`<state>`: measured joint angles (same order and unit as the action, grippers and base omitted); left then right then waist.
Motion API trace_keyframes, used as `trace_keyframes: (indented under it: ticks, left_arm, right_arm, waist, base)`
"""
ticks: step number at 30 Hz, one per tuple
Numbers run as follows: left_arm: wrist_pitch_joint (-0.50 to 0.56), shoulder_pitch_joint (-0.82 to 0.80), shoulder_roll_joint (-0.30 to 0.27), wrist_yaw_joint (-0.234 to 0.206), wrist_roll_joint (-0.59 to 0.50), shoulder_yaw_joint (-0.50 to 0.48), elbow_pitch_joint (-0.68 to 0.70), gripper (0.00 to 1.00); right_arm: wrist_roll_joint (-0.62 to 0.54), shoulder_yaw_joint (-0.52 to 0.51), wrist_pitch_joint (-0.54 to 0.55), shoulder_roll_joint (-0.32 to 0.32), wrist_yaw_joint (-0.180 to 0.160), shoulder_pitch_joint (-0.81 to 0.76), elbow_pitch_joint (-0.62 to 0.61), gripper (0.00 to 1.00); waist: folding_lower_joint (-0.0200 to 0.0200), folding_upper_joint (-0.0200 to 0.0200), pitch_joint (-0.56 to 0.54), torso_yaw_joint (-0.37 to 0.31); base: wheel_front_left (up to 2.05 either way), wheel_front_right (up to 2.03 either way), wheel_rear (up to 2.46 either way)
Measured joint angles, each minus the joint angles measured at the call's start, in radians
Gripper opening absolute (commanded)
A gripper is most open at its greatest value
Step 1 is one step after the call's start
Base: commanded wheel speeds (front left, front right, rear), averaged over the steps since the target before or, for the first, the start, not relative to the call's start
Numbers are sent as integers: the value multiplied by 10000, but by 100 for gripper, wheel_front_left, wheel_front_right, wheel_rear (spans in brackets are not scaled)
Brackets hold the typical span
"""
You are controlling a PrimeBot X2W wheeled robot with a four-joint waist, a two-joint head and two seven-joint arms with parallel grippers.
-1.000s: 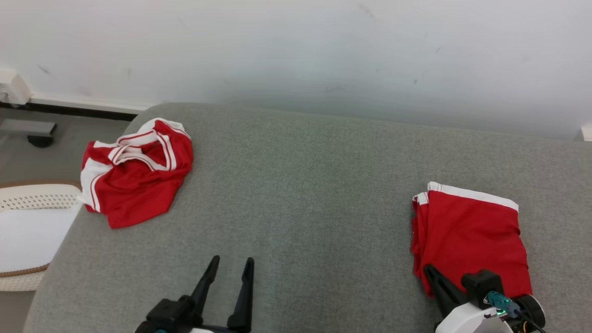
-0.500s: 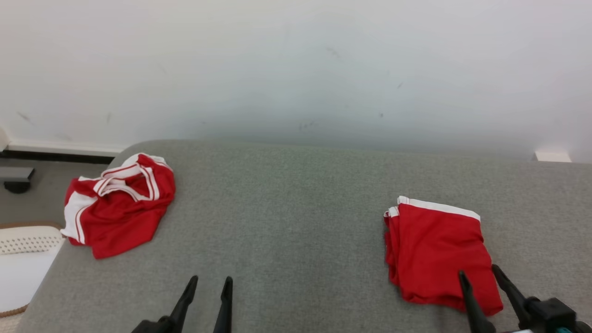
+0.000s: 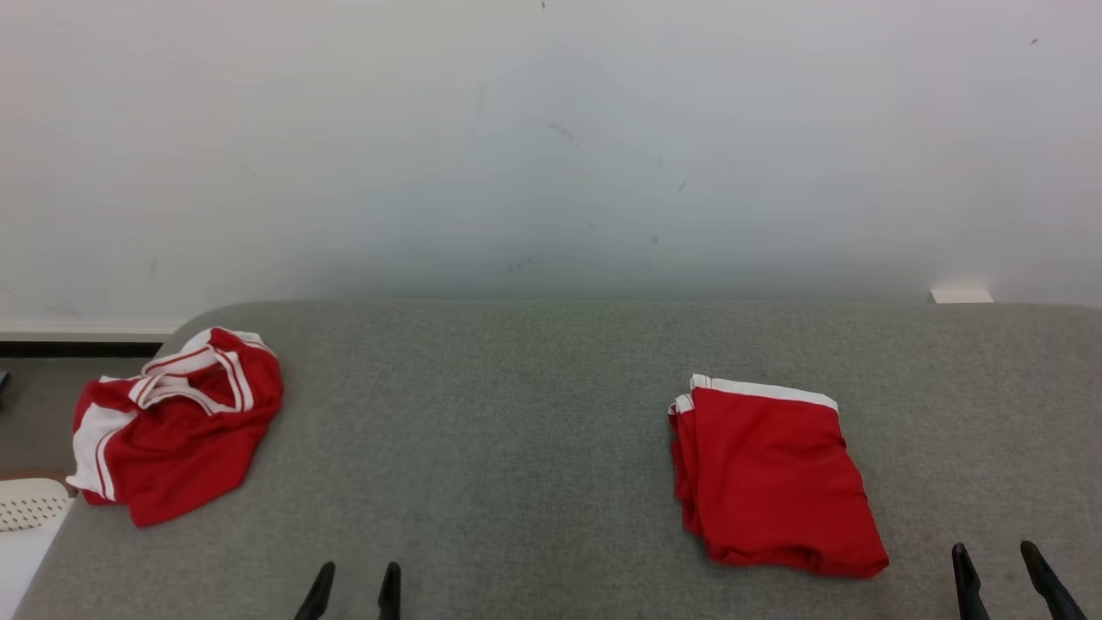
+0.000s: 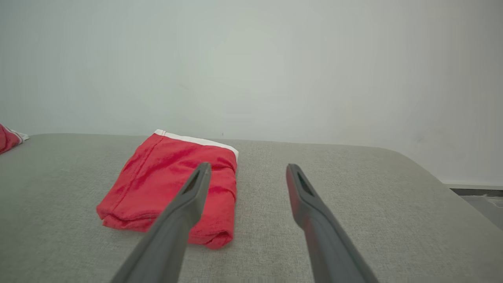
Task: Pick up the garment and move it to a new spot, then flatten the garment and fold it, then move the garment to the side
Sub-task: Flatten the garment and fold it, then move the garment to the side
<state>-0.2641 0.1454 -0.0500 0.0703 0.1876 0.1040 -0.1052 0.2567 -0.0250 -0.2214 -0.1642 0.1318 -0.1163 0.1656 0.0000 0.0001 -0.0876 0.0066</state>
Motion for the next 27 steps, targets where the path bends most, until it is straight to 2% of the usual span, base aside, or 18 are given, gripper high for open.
trace_keyframes:
  ticks: [13,17,21,27]
  left_arm:
    - [0,88,4,23,40,79,102,100]
    - [0,83,6,23,67,90,117,100]
    - [0,22,4,-10,115,86,157,100]
    - [0,-460,6,25,42,259,192,100]
  right_arm:
    - [426,109,-270,-54,0,27,945,100]
    - [999,332,-121,-194,0,475,955,100]
    - [2088,840,1193,-637,0,1233,951,100]
    - [4320,1494,4391,-1547,-2,2867,940,100]
  waist:
    - [0,0,113,-311]
    - [0,0,254,-364]
    - [0,0,541,-402]
    - [0,0,1358,-344]
  base:
    - [0,0,0]
    - [0,0,0]
    - [0,0,0]
    - [0,0,0]
